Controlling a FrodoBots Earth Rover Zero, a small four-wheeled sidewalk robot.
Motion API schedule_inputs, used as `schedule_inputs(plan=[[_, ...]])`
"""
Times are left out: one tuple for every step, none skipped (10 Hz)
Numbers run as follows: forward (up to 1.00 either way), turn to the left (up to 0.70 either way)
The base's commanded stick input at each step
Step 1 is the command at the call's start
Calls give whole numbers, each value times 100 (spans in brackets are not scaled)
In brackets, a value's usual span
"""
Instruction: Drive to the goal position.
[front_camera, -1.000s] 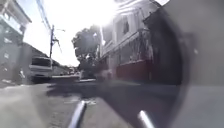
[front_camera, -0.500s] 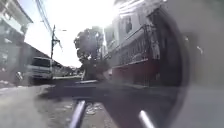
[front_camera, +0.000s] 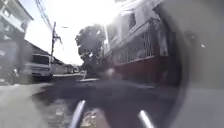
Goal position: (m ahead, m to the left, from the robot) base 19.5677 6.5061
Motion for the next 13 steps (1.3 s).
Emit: schedule_inputs(plan=[[85,34],[85,0],[85,0],[85,0],[85,0],[85,0],[85,0],[85,0],[85,0],[85,0],[85,0],[85,0],[85,0]])
